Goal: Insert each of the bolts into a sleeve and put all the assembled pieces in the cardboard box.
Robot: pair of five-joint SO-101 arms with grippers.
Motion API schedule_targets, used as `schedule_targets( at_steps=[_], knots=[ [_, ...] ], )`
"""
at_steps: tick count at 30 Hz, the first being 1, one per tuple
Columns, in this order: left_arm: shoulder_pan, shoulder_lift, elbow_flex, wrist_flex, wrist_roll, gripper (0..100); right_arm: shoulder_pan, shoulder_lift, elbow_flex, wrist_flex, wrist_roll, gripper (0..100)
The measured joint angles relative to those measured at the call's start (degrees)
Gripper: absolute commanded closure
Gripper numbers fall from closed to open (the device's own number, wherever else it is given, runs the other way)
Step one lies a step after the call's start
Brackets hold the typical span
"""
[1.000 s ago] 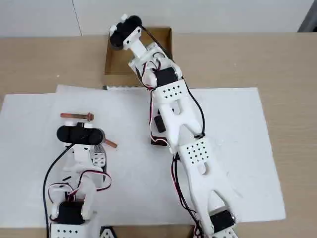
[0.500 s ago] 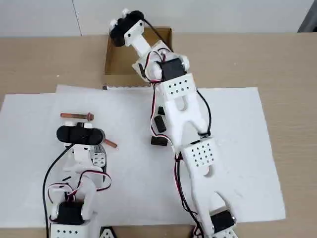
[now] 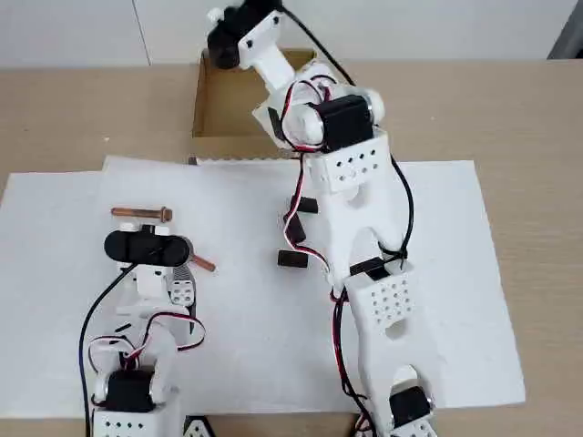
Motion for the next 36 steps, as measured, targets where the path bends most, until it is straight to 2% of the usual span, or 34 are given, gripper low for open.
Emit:
schedule_targets(
  at_steps=[4,8,16,23,36],
  knots=[
    [0.00,0.00,0.00,0.00,0.00,99,0.00,-1.14,0.44,0.18,-0.18,86.6],
    [0.00,0.00,0.00,0.00,0.00,99,-0.09,-7.38,6.77,0.26,-2.11,86.6],
    [0.00,0.00,0.00,0.00,0.00,99,-0.09,-26.37,35.25,0.26,-7.91,86.6],
    [0.00,0.00,0.00,0.00,0.00,99,-0.09,-39.12,58.37,0.26,-8.62,86.6],
    [0.00,0.00,0.09,0.00,0.00,99,-0.97,-42.46,84.48,-0.88,-7.21,86.4]
  ],
)
